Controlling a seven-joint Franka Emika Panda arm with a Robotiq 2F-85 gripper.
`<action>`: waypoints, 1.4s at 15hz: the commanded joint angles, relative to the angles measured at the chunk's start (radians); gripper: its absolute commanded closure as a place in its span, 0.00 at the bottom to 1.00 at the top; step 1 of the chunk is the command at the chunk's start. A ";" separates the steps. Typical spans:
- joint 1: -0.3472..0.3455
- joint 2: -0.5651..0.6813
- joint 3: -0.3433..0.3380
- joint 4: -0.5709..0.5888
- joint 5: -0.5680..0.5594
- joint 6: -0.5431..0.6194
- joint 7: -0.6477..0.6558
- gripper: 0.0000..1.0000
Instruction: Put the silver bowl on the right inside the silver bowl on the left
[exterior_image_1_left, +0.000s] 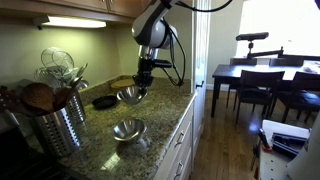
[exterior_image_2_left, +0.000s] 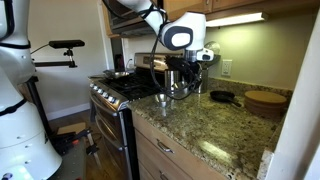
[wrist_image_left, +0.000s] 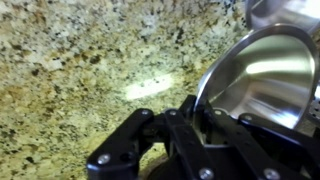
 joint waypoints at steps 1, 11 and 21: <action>-0.006 -0.067 0.050 -0.028 0.070 -0.067 -0.102 0.98; 0.038 -0.062 0.096 -0.051 0.106 -0.269 -0.228 0.98; 0.086 -0.009 0.089 -0.059 0.075 -0.235 -0.204 0.98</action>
